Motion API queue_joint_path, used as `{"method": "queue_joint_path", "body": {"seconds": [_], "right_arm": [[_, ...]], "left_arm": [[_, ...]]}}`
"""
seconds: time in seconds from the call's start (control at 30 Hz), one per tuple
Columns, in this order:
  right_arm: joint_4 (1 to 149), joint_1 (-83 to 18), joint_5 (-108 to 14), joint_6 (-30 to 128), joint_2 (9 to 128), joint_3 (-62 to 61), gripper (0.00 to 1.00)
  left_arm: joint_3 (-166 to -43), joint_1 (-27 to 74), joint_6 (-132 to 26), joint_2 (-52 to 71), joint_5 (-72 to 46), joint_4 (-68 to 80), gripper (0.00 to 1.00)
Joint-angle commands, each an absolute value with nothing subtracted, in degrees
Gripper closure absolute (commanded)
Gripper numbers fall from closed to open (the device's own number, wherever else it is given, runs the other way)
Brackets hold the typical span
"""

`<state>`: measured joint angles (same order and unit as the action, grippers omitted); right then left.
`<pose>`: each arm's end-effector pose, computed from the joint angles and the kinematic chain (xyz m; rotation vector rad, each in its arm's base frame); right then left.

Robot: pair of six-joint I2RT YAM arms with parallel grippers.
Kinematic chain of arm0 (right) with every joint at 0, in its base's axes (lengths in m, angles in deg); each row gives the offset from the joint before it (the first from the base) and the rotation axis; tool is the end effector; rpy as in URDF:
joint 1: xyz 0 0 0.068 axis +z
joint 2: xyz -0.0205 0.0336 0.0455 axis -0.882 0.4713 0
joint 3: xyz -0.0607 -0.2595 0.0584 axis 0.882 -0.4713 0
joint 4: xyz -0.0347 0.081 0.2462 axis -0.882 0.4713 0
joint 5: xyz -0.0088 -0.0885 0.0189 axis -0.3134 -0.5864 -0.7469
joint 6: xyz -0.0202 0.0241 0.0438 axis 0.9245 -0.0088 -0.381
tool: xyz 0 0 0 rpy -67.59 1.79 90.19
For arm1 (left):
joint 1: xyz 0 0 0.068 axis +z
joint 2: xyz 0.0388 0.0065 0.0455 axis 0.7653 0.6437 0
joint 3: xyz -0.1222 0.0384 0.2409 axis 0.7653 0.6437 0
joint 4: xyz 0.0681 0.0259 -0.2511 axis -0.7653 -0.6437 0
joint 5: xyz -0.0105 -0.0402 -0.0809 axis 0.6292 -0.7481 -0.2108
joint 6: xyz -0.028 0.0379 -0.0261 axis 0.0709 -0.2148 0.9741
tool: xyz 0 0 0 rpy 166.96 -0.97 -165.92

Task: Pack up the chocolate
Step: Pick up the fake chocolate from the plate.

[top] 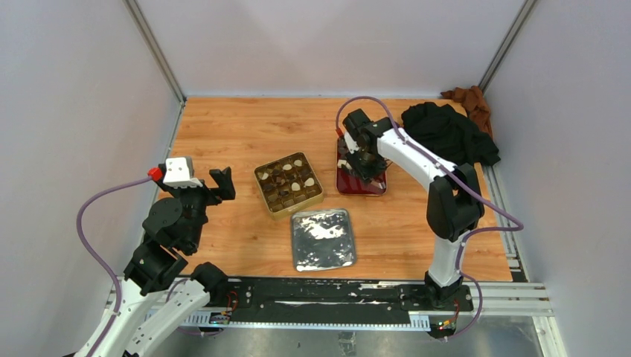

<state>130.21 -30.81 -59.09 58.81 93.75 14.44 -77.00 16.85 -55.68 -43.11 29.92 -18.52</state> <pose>0.3289 0.1953 0.2545 -0.8062 2.6880 0.0164 0.0822 -0.0294 0.3613 -0.1386 1.5737 -0.0922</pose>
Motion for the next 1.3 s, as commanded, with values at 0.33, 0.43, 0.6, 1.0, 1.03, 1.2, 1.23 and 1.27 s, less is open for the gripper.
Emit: {"method": "queue_joint_path", "body": {"seconds": [0.33,0.43,0.6,1.0,1.03,1.2,1.23,1.27], "right_arm": [[132.5,-34.6,-62.4,58.7,95.4,16.7,0.59],[133.1,-34.6,-63.2,58.5,94.7,16.6,0.59],[133.9,-35.0,-64.8,58.4,93.1,15.8,0.59],[134.6,-36.3,-66.2,57.3,91.4,14.8,0.59],[134.7,-36.3,-66.0,57.3,91.4,14.9,0.59],[134.2,-36.3,-62.8,57.6,90.9,14.9,0.59],[134.2,-36.2,-62.5,57.7,90.9,15.0,0.59],[134.1,-36.2,-62.0,57.8,91.0,15.3,0.59]], "left_arm": [[-76.2,17.2,-55.8,-43.3,30.2,-17.5,0.00],[-76.2,17.2,-55.8,-43.3,30.2,-17.3,0.00],[-76.3,17.2,-55.8,-43.3,30.2,-17.3,0.00],[-76.3,17.2,-55.8,-43.3,30.2,-17.4,0.00],[-76.3,17.2,-55.7,-43.3,30.2,-17.4,0.00],[-76.2,17.2,-55.7,-43.3,30.1,-17.3,0.00],[-76.3,17.2,-55.8,-43.3,30.2,-17.3,0.00],[-76.3,17.2,-55.8,-43.3,30.2,-17.3,0.00]]}}
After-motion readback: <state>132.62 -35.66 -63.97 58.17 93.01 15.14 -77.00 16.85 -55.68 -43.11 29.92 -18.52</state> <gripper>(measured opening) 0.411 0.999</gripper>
